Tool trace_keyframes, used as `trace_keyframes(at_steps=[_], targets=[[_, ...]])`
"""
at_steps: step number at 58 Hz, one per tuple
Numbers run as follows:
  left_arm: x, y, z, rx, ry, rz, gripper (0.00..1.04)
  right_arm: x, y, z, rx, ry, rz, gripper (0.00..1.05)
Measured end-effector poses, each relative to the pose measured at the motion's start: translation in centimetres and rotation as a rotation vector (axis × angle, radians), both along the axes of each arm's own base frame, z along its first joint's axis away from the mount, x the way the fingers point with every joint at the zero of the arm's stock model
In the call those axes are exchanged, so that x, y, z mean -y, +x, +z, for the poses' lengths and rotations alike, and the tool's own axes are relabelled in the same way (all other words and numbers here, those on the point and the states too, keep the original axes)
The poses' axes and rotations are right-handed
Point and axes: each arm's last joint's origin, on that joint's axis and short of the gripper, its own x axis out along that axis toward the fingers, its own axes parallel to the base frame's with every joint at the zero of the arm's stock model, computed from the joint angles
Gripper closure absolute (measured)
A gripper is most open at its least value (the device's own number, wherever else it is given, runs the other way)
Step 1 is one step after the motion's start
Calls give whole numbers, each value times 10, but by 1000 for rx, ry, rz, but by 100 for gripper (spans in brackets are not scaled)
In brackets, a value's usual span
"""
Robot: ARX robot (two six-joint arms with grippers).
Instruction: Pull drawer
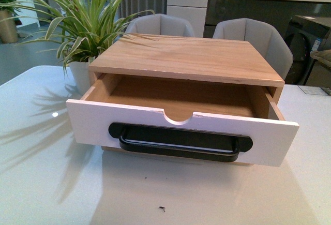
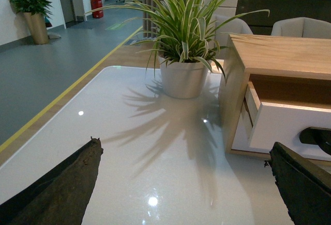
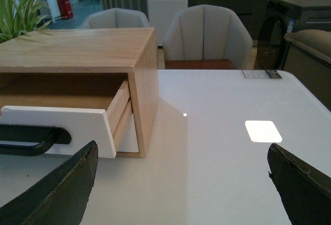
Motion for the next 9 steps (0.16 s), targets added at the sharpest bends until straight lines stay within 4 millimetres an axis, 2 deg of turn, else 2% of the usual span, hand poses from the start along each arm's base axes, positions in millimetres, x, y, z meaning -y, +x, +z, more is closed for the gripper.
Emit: trace_keyframes(at_steps=[9], targets=[[0, 0, 0, 0, 0, 0, 7, 0, 0, 0, 0, 0, 0, 9]])
